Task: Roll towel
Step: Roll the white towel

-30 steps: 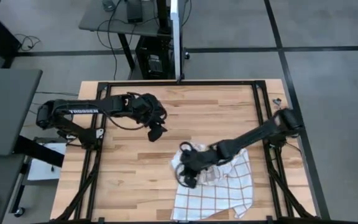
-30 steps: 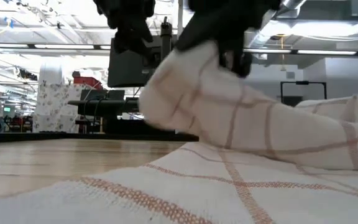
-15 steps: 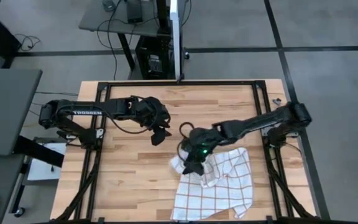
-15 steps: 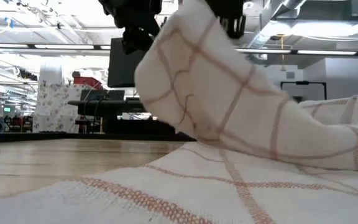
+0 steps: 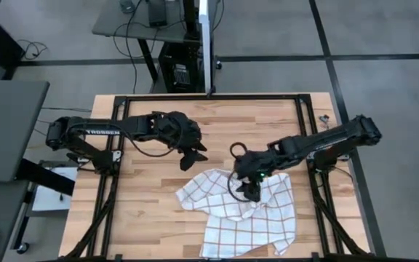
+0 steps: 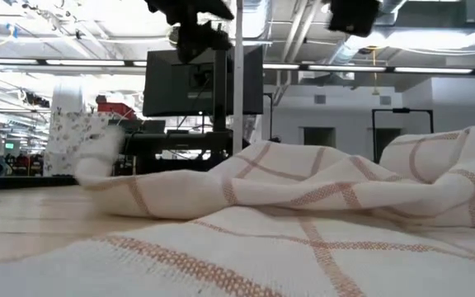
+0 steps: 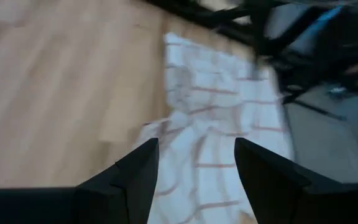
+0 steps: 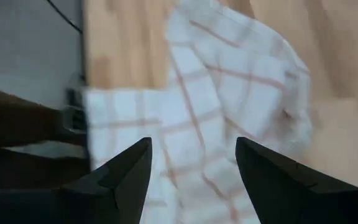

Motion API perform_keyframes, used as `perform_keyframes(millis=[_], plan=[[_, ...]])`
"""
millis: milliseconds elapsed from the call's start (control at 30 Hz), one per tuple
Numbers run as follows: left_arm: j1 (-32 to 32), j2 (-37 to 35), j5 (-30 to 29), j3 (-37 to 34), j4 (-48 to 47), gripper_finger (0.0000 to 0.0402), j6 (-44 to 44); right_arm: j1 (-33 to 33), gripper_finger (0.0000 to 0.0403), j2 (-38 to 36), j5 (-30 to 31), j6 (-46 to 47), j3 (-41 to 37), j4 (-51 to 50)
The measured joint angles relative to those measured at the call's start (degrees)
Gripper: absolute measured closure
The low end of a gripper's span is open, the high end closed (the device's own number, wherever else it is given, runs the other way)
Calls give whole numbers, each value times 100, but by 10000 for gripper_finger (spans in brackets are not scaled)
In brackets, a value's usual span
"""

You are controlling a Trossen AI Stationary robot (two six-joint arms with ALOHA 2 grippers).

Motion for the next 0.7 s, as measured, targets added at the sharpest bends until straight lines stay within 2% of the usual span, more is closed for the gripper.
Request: perform_keyframes(millis=[100,267,467,700], plan=[[-616,245,-199,-6,-167,208,720,263,180,-60,395,-47,-22,-387],[-1263,963,-636,-9,-438,208,350,722,180,-350,705,223,-477,-253],[-1337,1939,-504,-9,259,208,-545,1068,180,-764,968,911,-1359,144],[-1337,2704,-386,-6,1191,208,-960,1539,180,-1051,985,1608,-2042,562]])
